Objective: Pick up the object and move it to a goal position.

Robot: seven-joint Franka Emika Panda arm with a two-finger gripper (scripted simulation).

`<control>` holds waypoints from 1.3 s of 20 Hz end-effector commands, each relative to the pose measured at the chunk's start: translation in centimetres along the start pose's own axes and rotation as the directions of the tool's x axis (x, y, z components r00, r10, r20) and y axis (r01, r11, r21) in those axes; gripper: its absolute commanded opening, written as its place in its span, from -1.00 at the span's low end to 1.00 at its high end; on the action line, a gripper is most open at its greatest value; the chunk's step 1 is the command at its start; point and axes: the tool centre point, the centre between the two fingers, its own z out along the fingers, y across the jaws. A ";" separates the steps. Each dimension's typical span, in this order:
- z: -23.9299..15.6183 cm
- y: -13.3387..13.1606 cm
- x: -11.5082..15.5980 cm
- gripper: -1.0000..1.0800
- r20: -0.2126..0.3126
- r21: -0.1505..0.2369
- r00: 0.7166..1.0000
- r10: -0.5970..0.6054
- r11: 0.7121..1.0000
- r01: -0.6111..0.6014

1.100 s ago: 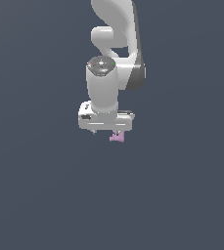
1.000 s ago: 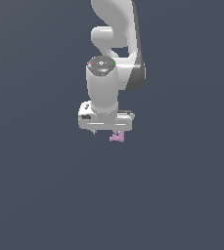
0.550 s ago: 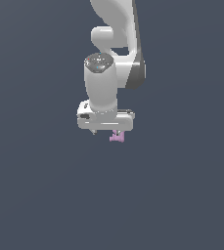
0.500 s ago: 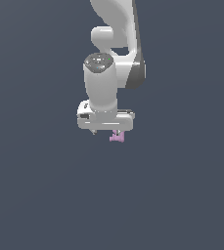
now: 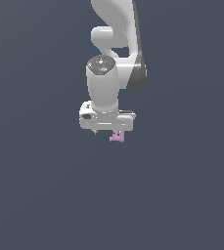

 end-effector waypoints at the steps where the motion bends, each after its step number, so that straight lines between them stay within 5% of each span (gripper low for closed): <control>1: 0.7 -0.3 -0.6 0.92 0.002 -0.002 1.000 0.002 1.000 -0.002; 26: 10.3 -3.8 -11.5 0.92 0.017 -0.034 0.999 0.036 0.999 -0.035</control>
